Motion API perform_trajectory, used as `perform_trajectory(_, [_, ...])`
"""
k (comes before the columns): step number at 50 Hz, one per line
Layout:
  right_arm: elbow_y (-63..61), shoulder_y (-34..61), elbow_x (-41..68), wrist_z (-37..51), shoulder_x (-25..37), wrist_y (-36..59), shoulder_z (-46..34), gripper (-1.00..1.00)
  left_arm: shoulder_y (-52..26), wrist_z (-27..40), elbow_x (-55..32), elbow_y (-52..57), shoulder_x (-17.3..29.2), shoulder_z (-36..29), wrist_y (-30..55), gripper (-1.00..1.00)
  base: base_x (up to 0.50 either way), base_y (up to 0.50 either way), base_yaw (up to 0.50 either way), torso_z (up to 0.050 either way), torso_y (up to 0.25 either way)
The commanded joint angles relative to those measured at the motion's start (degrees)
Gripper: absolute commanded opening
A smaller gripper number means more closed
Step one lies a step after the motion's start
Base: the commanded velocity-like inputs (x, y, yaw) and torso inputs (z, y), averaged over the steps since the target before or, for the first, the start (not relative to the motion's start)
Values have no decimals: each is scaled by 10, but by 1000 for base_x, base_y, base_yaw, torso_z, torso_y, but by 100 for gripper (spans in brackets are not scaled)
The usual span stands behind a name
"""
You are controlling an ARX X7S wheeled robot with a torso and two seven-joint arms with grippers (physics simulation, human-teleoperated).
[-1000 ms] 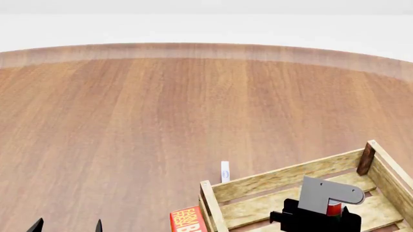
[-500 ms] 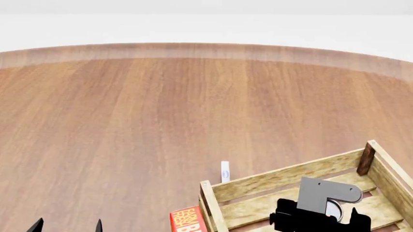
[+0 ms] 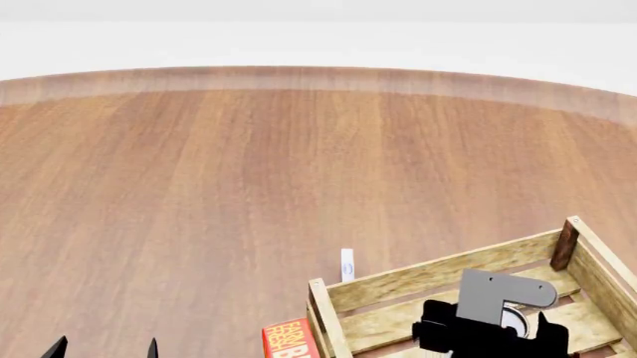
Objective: Pick up the tomato sauce, and put it in the wooden tray.
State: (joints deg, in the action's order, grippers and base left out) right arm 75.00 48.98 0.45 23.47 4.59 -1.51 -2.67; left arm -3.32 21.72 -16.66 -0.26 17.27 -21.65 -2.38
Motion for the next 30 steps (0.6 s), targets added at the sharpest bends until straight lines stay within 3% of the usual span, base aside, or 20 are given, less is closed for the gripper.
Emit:
perform_trajectory(1, [0,5,3,-37,-7,-34,8,100,4,-7,-4,3,-1,4,-5,100,0,0,0,0,0])
perform_trajectory(11, [-9,11,3,-58,-13,-64,2,100,4,-4,-4,5,0,2,-5,100,0,0,0,0,0])
perform_trajectory(23, [-419,-131,7,-66,-11,145,-19,100,2,-5,-5,-1,0,1,-10,100,0,0,0,0,0])
perform_trajectory(30, [-534,-161,13,-65,-6,203,-30,100,2,-4,-5,-2,1,0,-11,100,0,0,0,0,0])
